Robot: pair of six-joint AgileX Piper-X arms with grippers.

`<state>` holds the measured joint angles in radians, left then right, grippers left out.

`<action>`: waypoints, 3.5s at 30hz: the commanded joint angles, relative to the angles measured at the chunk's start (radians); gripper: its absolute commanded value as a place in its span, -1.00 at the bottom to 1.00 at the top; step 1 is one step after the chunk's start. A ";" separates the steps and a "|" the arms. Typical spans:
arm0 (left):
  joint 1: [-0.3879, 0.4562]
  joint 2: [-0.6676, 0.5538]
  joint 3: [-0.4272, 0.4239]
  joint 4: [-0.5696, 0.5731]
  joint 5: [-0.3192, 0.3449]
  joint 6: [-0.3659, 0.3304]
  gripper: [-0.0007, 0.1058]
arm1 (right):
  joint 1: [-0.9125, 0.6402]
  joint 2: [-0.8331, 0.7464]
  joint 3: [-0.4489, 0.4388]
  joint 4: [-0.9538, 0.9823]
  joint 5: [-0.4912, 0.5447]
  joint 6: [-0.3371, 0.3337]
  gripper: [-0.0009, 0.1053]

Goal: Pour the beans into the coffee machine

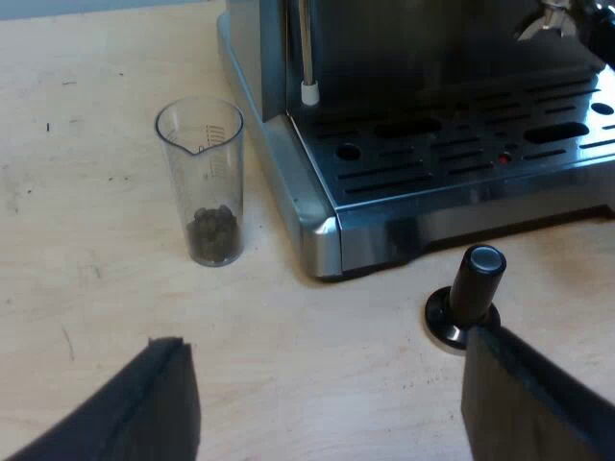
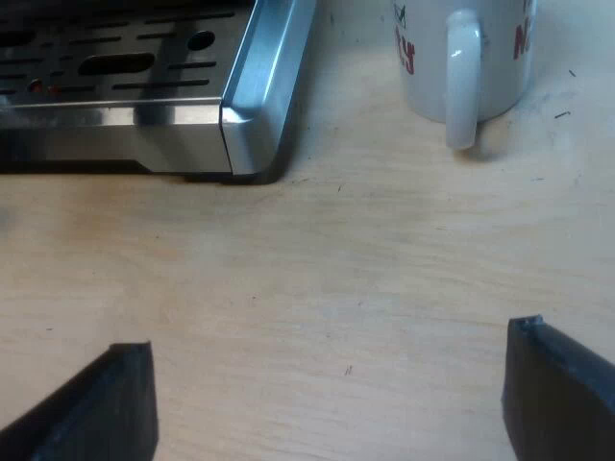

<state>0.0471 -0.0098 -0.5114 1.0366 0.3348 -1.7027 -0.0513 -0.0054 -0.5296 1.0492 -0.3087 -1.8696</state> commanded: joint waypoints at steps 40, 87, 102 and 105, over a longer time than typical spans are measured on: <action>0.003 0.091 -0.155 -0.019 -0.017 -0.028 0.58 | 0.344 0.362 -0.426 -0.092 -0.226 -0.072 0.50; 0.003 0.095 0.089 -0.269 -0.017 -0.071 0.59 | 0.861 0.924 -0.423 -0.579 0.058 -0.079 0.50; 0.003 0.099 0.300 -0.622 0.006 -0.134 0.81 | 0.896 1.014 -0.423 -0.671 0.089 0.073 0.50; 0.000 0.125 0.314 -0.658 0.006 -0.134 0.84 | 0.896 1.014 -0.423 -0.671 0.089 0.080 0.50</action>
<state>0.0471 0.0959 -0.1965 0.4086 0.3351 -1.8256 0.8410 1.0114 -0.9433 0.3918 -0.2159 -1.7919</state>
